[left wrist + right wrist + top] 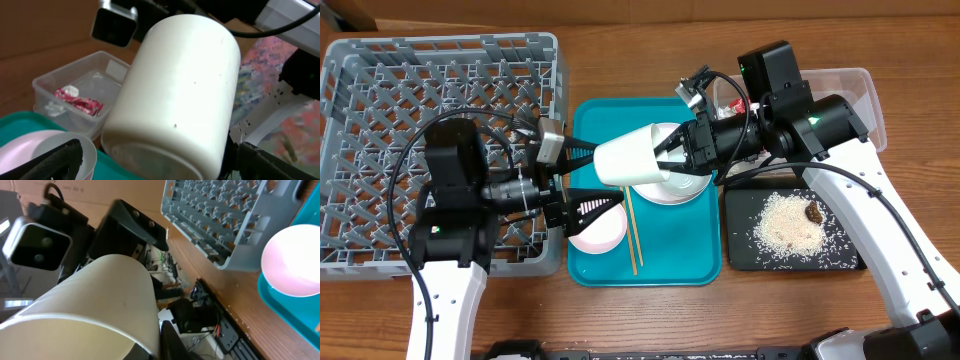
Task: Sort waste into correct bins and load items into the dishwasher
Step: 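Carry the white cup with the left gripper into the dish rack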
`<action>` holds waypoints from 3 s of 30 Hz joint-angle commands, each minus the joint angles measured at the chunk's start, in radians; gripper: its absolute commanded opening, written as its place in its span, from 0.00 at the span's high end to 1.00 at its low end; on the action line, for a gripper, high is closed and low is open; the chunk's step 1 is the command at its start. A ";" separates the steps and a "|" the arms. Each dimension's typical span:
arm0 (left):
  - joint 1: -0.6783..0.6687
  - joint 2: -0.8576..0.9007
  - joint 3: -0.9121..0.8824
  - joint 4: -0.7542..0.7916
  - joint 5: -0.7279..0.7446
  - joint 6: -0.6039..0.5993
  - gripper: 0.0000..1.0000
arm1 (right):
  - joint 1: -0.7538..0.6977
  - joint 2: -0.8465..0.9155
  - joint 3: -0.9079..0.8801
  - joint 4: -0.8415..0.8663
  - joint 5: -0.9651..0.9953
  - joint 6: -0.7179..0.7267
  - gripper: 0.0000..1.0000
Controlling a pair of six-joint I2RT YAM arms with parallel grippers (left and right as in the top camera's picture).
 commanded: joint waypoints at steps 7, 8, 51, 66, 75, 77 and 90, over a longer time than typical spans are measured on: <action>-0.080 0.006 0.018 0.172 0.045 -0.081 0.00 | 0.026 -0.003 0.005 -0.002 -0.060 -0.014 0.96; -0.083 0.006 0.018 0.187 0.045 -0.095 0.00 | 0.026 -0.003 0.005 -0.002 -0.060 -0.014 0.96; -0.130 0.043 0.016 0.260 0.036 -0.138 0.12 | 0.026 -0.003 0.005 -0.007 -0.077 -0.013 0.96; -0.128 0.043 0.016 0.258 0.005 -0.137 0.39 | 0.026 -0.003 0.005 -0.010 -0.062 -0.014 0.68; -0.076 0.043 0.016 0.112 -0.168 -0.136 0.70 | 0.001 -0.003 0.005 -0.127 0.334 -0.013 0.45; -0.045 0.042 0.016 0.045 -0.264 -0.137 0.75 | -0.024 -0.004 0.005 -0.180 0.498 -0.013 0.43; 0.344 0.042 0.095 -0.394 -1.096 -0.285 0.96 | -0.258 -0.067 0.031 -0.459 1.061 -0.096 0.40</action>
